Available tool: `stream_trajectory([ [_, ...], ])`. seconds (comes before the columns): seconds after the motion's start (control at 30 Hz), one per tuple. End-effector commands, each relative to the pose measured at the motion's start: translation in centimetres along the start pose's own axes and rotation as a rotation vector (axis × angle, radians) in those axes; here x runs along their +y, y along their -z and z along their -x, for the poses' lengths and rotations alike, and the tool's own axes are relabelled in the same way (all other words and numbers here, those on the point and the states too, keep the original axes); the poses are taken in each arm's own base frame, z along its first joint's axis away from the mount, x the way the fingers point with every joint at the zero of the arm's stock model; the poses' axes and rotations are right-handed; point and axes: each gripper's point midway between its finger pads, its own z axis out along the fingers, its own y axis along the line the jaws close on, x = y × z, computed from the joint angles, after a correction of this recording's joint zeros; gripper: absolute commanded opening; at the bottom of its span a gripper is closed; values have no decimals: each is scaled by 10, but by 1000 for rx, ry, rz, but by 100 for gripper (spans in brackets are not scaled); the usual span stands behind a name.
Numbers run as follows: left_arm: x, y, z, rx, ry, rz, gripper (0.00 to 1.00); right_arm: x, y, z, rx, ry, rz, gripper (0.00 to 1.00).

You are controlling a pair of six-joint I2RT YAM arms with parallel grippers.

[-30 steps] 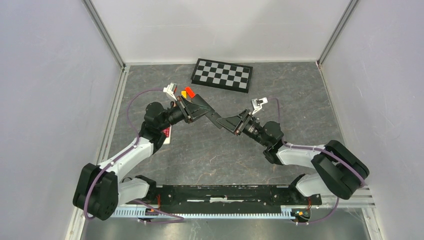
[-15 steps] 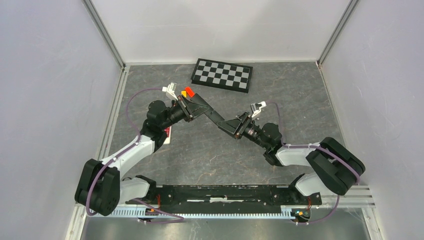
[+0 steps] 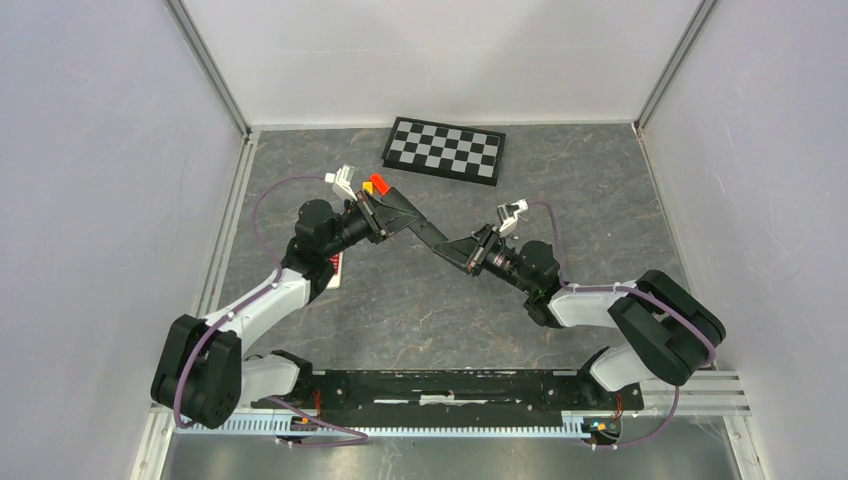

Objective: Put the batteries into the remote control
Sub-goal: Remove the battery cover from the remote control.

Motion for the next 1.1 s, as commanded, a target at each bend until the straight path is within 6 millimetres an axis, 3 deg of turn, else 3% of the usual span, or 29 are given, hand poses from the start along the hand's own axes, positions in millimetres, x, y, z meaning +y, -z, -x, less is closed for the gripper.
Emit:
stream_trajectory([
  [0.0, 2, 1, 9, -17, -141, 34, 2, 25, -6, 6, 11, 47, 72, 17],
  [0.3, 8, 5, 6, -13, -169, 64, 2, 16, -5, 4, 23, 63, 22, 40],
  [0.37, 11, 5, 6, -9, -172, 75, 2, 10, -6, 5, 17, 77, -7, 37],
  [0.7, 13, 5, 5, -5, -176, 83, 2, 22, -9, 7, 15, 87, 42, 14],
  [0.8, 13, 7, 6, -11, -176, 87, 2, 22, -12, 8, 12, 92, 44, 1],
  [0.93, 21, 13, 9, -31, -192, 154, 2, 35, -10, 15, -30, 124, 94, 0],
  [1.07, 47, 29, 19, -93, -211, 330, 2, 46, 0, 25, -92, 187, 116, 0],
])
